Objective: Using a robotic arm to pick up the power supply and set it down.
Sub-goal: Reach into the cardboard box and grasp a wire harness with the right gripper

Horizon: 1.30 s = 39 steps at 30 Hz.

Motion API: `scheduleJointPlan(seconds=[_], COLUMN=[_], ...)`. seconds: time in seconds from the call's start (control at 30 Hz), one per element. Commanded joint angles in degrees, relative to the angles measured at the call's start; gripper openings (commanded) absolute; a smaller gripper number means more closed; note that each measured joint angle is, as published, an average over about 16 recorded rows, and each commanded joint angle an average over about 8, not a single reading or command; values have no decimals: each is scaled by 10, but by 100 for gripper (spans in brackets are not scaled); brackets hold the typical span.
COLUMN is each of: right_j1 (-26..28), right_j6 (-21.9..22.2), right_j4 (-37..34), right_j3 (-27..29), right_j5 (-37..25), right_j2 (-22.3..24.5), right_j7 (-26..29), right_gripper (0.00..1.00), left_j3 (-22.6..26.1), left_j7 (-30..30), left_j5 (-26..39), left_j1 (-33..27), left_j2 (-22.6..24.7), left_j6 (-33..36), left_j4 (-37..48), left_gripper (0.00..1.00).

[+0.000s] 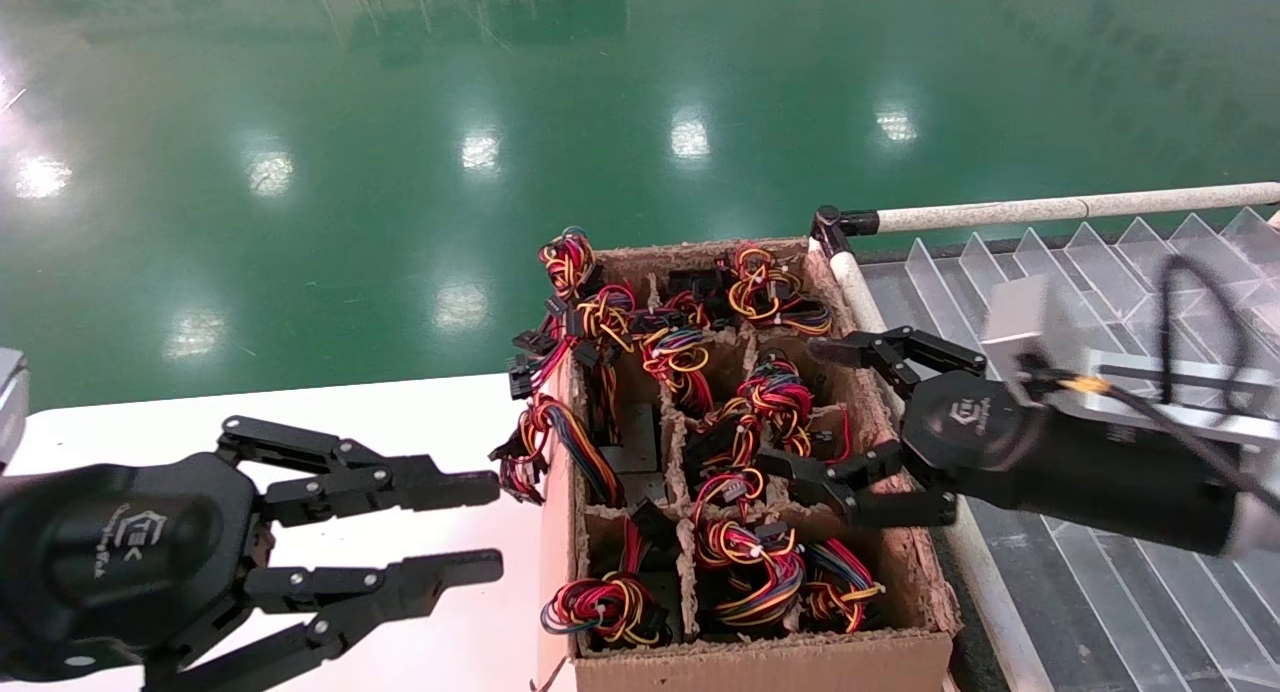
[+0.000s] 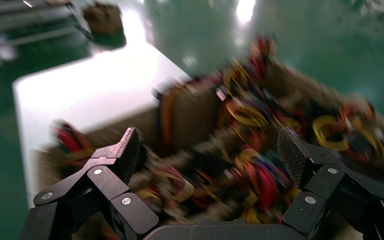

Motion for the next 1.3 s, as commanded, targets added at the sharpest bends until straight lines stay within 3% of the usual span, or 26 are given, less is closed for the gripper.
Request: scheduleJointPlan(seconds=[0.03, 0.17, 0.23, 0.67, 1.3], right_j1=[14, 39, 46, 51, 29], right_j6=[15, 22, 22, 34, 54], right_j4=[-18, -42, -52, -89, -85], right_j3=[-14, -31, -36, -41, -37], right_j5=[-30, -64, -72, -81, -77], right_j2=[-11, -27, -33, -50, -53], right_j7=[4, 14, 17, 8, 7], right_gripper=[62, 12, 0, 0, 0], left_j3=[0, 0, 0, 1, 1], left_j7=[0, 0, 0, 0, 1], left_j5=[0, 0, 0, 0, -1], left_j1=[0, 0, 0, 0, 0], left_j2=[0, 0, 0, 0, -1], left_j6=[0, 0, 0, 0, -1], left_j4=[0, 0, 0, 0, 0], left_gripper=[0, 0, 0, 0, 0])
